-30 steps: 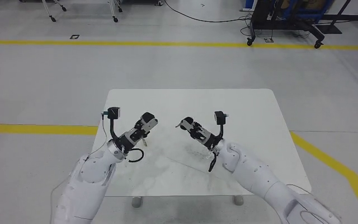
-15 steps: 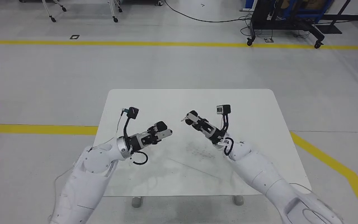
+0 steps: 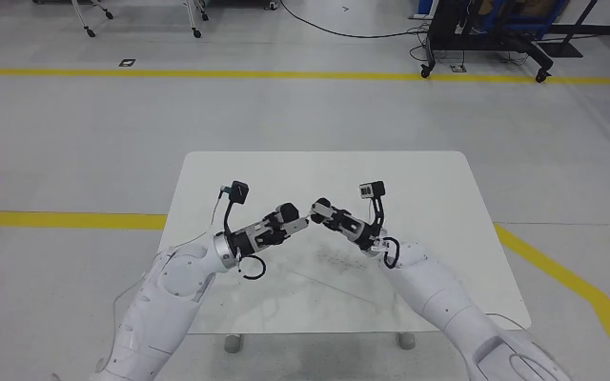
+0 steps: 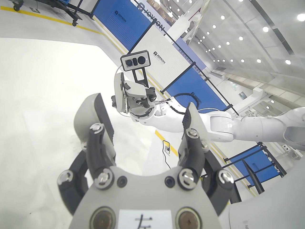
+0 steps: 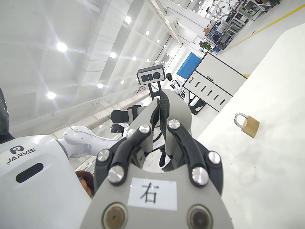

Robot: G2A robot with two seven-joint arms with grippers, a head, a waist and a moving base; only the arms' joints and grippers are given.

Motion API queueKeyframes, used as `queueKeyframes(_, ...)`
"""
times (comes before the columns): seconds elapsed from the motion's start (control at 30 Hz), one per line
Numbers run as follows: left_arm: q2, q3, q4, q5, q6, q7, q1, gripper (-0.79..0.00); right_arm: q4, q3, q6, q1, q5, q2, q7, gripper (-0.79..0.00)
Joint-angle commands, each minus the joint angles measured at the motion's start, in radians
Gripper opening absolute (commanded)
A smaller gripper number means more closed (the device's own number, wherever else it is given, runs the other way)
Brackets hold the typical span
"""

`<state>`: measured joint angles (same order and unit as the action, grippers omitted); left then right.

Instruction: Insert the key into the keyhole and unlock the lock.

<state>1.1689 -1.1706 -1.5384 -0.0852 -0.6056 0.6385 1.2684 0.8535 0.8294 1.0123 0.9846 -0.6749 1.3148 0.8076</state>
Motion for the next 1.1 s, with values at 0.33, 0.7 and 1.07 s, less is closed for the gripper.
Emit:
queueKeyframes(0.33,0.002,0.021,0.014,-0.025,0.038,-0.035,-0.013,-0.779,-0.003,0.019,0.0,0.003,0.026,0.017,0.0,-0.785)
queueKeyframes(0.7,0.001,0.025,0.019,-0.011,0.096,-0.026,-0.021,-0.785,-0.001,0.042,0.0,0.012,0.054,0.021,0.0,-0.785)
queueKeyframes(1.07,0.004,0.051,0.036,-0.011,0.089,-0.007,-0.047,-0.456,0.007,0.073,0.0,0.023,0.074,0.018,0.0,-0.785)
